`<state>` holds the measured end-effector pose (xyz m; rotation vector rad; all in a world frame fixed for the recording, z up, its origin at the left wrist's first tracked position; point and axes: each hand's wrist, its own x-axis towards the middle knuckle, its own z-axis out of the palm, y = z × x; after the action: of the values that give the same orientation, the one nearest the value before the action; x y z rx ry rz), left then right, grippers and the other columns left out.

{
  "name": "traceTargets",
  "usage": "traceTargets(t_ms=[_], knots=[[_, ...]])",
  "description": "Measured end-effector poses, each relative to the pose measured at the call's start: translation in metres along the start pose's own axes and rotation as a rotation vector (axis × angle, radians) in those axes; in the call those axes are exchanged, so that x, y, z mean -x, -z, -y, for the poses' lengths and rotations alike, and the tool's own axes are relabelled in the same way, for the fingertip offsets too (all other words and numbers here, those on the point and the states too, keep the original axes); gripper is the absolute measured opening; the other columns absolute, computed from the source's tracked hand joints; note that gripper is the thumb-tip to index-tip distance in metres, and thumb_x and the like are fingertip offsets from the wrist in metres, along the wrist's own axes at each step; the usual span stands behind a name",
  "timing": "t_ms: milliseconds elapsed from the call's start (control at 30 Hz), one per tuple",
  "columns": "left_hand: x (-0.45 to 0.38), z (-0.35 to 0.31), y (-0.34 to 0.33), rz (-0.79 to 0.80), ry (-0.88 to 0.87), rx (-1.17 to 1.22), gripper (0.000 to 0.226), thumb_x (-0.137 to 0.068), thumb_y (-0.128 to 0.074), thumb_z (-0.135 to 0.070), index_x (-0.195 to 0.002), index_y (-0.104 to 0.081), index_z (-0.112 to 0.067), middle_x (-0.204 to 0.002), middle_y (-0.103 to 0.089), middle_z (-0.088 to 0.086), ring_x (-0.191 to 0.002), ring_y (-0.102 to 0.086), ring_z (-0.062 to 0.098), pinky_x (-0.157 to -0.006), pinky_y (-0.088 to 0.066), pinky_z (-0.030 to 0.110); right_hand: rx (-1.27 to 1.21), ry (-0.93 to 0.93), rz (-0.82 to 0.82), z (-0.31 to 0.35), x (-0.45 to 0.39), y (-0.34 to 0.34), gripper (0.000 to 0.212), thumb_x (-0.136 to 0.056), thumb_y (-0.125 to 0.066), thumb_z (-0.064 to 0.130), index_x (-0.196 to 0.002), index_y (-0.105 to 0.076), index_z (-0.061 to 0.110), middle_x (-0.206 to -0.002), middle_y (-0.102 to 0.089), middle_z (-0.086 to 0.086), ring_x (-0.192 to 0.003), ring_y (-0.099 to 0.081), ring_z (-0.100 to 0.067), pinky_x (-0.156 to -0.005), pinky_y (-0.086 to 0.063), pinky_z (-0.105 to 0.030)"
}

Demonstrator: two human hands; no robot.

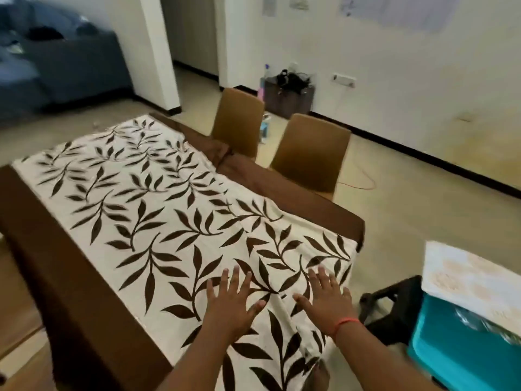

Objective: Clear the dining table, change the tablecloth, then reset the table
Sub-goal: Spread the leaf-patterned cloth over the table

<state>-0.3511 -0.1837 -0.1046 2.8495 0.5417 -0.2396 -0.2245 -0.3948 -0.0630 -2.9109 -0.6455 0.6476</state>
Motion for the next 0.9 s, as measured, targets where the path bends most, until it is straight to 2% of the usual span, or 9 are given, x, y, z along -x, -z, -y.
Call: traceTargets(t_ms=[67, 200, 367, 500, 533, 600, 700, 800, 900], knots=[[-0.030, -0.005, -0.009, 0.005, 0.090, 0.022, 0.084, -0.088, -0.002, -0.081, -0.156, 0.009, -0.033, -0.164, 0.019, 0.002, -0.151, 0.019, 0.027, -0.116, 0.015, 0.061, 0.074, 0.106, 0.027, -0.001, -0.062, 0.014, 0.088, -0.087, -0.015, 0.080, -0.157, 0.006, 0.032, -0.165, 0.016, 0.003, -0.153, 0.010, -0.024, -0.122, -0.003, -0.055], [-0.074, -0.026, -0.017, -0.007, 0.269, 0.043, 0.081, -0.091, -0.008, -0.077, -0.157, 0.006, -0.033, -0.166, 0.012, 0.004, -0.152, 0.015, 0.028, -0.117, 0.011, 0.062, 0.147, 0.277, 0.067, -0.001, -0.175, 0.038, 0.084, -0.091, -0.021, 0.075, -0.158, 0.002, 0.030, -0.166, 0.010, 0.001, -0.153, 0.004, -0.025, -0.121, -0.007, -0.056], [-0.108, -0.062, -0.029, 0.091, 0.562, 0.033, 0.089, -0.082, 0.009, -0.076, -0.158, 0.004, -0.030, -0.167, 0.006, 0.006, -0.153, 0.007, 0.031, -0.117, 0.003, 0.063, 0.205, 0.439, 0.124, -0.018, -0.269, 0.053, 0.078, -0.095, -0.021, 0.069, -0.158, -0.001, 0.028, -0.166, 0.009, 0.001, -0.153, 0.002, -0.027, -0.119, -0.008, -0.057], [-0.110, -0.094, -0.039, 0.109, 0.709, 0.064, 0.076, -0.095, -0.010, -0.068, -0.157, -0.021, -0.026, -0.163, -0.024, 0.014, -0.148, -0.024, 0.039, -0.111, -0.027, 0.068, 0.231, 0.447, 0.150, -0.058, -0.314, 0.073, 0.061, -0.104, -0.023, 0.044, -0.158, 0.000, 0.027, -0.166, 0.008, 0.002, -0.153, 0.003, -0.029, -0.120, -0.010, -0.057], [-0.112, -0.103, -0.042, 0.121, 0.713, 0.067, 0.073, -0.096, -0.017, -0.065, -0.158, -0.018, -0.026, -0.164, -0.019, 0.014, -0.150, -0.020, 0.039, -0.111, -0.029, 0.066, 0.234, 0.444, 0.163, -0.068, -0.325, 0.078, 0.060, -0.105, -0.023, 0.041, -0.158, 0.000, 0.026, -0.166, 0.008, 0.002, -0.153, 0.002, -0.029, -0.120, -0.011, -0.057], [-0.118, -0.118, -0.049, 0.193, 0.719, 0.060, 0.075, -0.098, -0.026, -0.062, -0.159, 0.001, -0.027, -0.167, 0.004, 0.011, -0.153, -0.001, 0.037, -0.117, -0.022, 0.061, 0.258, 0.458, 0.184, -0.085, -0.342, 0.085, 0.059, -0.105, -0.022, 0.037, -0.158, 0.000, 0.025, -0.166, 0.008, 0.003, -0.153, 0.004, -0.027, -0.120, -0.012, -0.057], [-0.129, -0.134, -0.049, 0.240, 0.737, 0.026, 0.081, -0.096, -0.027, -0.066, -0.156, 0.014, -0.031, -0.165, 0.019, 0.008, -0.152, 0.009, 0.039, -0.119, -0.016, 0.060, 0.301, 0.479, 0.188, -0.105, -0.354, 0.086, 0.059, -0.106, -0.020, 0.037, -0.158, 0.003, 0.023, -0.166, 0.010, 0.002, -0.153, 0.006, -0.026, -0.120, -0.014, -0.057], [-0.139, -0.146, -0.051, 0.254, 0.768, 0.011, 0.083, -0.093, -0.024, -0.071, -0.154, 0.017, -0.033, -0.165, 0.019, 0.010, -0.151, 0.009, 0.043, -0.117, -0.016, 0.063, 0.323, 0.460, 0.152, -0.124, -0.355, 0.087, 0.062, -0.105, -0.021, 0.041, -0.158, 0.005, 0.021, -0.166, 0.009, -0.002, -0.153, 0.004, -0.027, -0.119, -0.016, -0.058], [-0.151, -0.158, -0.047, 0.255, 0.769, 0.015, 0.083, -0.086, -0.018, -0.075, -0.157, 0.003, -0.036, -0.166, 0.006, 0.015, -0.150, -0.001, 0.045, -0.113, -0.021, 0.065, 0.357, 0.428, 0.164, -0.145, -0.351, 0.089, 0.065, -0.103, -0.019, 0.046, -0.157, 0.006, 0.019, -0.166, 0.009, -0.006, -0.153, 0.005, -0.031, -0.118, -0.017, -0.060]])
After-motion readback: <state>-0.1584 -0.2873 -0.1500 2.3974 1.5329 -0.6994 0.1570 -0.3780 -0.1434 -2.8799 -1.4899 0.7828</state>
